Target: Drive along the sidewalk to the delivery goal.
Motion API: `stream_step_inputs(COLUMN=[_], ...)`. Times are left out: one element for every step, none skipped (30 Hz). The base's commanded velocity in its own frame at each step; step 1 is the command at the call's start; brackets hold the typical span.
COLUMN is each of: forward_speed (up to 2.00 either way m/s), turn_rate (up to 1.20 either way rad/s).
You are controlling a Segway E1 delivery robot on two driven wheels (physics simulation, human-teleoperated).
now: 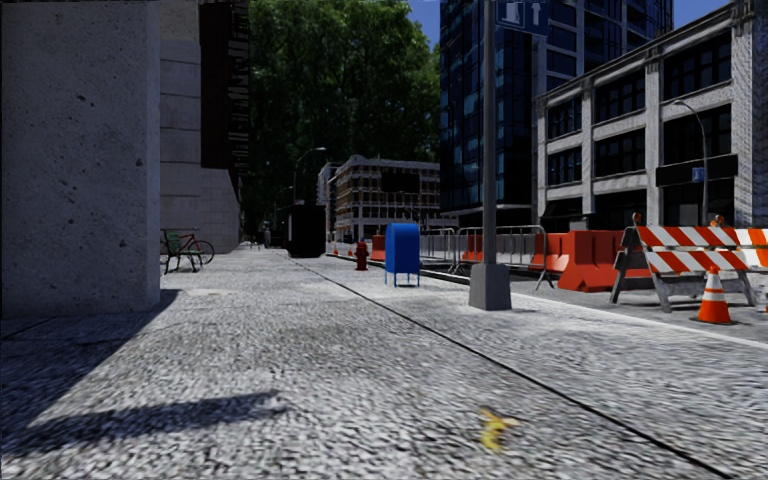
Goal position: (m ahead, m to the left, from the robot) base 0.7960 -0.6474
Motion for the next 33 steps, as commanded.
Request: stream_step_inputs(forward_speed=[1.23, 1.22, 1.22, 1.17, 1.15, 1.13, 1.13, 1.12, 1.11, 1.1, 1.1, 1.1, 1.1, 1.1, 1.1, 1.1, 1.1, 1.1, 1.1, 1.1, 1.1, 0.98, 0.98, 0.6, 0.34, 0.28, 0.28, 0.27, 0.23, 0.23, 0.01, 0.0, 0.0], turn_rate=[-0.64, -0.64, -0.64, -0.64, -0.64, -0.64, -0.64, -0.64, -0.64, -0.64, -0.64, -0.64, -0.64, -0.64, -0.64, -0.64, -0.64, -0.64, -0.64, -0.64, -0.64, 0.0, 0.0, 0.0, 0.0, 0.0, 0.0, 0.0, 0.0, 0.0, 0.0, 0.0, 0.0])
